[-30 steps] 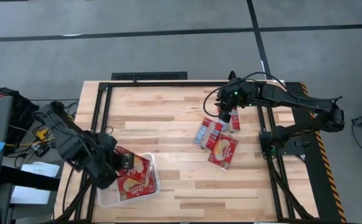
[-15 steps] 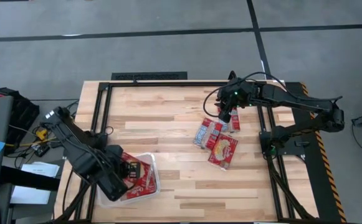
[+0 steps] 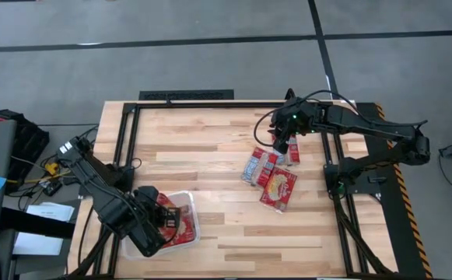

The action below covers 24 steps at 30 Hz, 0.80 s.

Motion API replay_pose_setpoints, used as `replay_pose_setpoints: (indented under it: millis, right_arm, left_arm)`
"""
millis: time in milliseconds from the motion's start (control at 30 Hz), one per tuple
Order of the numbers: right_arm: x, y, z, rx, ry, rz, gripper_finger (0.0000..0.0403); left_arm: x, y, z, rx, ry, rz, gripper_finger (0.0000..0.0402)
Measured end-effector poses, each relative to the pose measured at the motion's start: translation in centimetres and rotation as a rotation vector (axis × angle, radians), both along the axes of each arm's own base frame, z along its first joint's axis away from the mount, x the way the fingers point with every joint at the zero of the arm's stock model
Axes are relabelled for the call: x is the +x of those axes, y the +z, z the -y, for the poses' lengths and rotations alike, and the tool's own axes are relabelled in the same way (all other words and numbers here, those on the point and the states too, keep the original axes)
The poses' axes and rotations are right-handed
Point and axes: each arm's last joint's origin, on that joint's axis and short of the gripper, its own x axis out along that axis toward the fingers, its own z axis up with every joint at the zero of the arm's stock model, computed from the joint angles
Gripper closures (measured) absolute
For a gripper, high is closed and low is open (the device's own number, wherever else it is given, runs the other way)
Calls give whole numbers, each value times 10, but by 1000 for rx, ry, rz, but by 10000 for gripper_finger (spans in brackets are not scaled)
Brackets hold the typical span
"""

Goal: Sort popcorn bags into baskets
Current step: Put the red popcorn bag into the transparent bin

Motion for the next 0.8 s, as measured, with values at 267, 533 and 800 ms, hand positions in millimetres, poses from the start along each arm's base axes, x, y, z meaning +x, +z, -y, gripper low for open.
replay_pose_setpoints:
  millis: [267,533,800]
  right_arm:
    - [-1,-1,0,7,2,-12,285]
    - [-1,-1,-1,7,5,-12,285]
    - [-1,-1,0,3,9,-14,285]
  left_arm:
    - [1,0,3,-38,-47,-12,287]
    - [-10,-1,10,-93,-93,-114,249]
    - [-22,-2,18,-153,-115,-206,248]
